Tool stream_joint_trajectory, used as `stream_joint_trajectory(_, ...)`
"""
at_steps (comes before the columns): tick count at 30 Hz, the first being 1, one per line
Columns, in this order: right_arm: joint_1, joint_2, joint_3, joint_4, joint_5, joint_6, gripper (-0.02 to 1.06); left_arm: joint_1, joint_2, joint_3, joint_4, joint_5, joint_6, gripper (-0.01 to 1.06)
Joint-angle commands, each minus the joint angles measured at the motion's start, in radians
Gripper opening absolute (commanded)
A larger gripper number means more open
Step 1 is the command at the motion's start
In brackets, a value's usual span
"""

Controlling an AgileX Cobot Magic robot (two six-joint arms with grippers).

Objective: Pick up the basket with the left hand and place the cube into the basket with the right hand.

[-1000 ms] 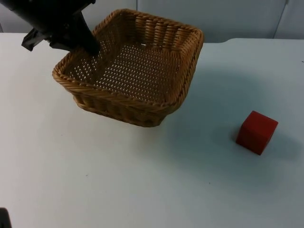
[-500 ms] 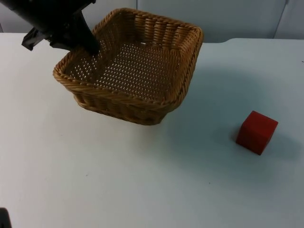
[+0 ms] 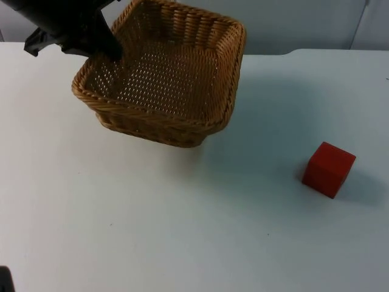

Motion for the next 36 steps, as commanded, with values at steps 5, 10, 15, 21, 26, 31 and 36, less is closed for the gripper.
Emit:
stream_joint_trajectory(5,-0.007,-0.002,0.005,0.033,-0.005,0.022,0.00,-0.004,-0.011,-0.005,-0.035,-0.079,-0.004,0.00)
stream_joint_trajectory(10,-0.007,0.042,0.005,0.038,-0.003,-0.029,0.13,-0.004,-0.011,-0.005,-0.035,-0.138,-0.004,0.00)
stream_joint_trajectory(15,-0.007,0.269,0.003,0.020,-0.012,-0.103,0.59,-0.004,-0.011,-0.005,-0.035,-0.177,-0.004,0.00)
stream_joint_trajectory(21,-0.002,0.582,-0.056,0.068,-0.121,-0.115,0.70,-0.004,-0.011,-0.005,-0.035,-0.214,-0.004,0.00)
stream_joint_trajectory(26,-0.002,0.864,-0.145,0.259,-0.166,-0.220,0.70,-0.004,-0.011,-0.005,-0.035,-0.226,-0.004,0.00)
stream_joint_trajectory(31,0.019,1.175,-0.246,0.445,-0.197,-0.391,0.70,-0.004,-0.011,-0.005,-0.035,-0.226,-0.004,0.00)
stream_joint_trajectory(36,0.119,1.365,-0.323,0.393,-0.237,-0.429,0.82,-0.004,-0.011,-0.005,-0.035,-0.228,-0.004,0.00)
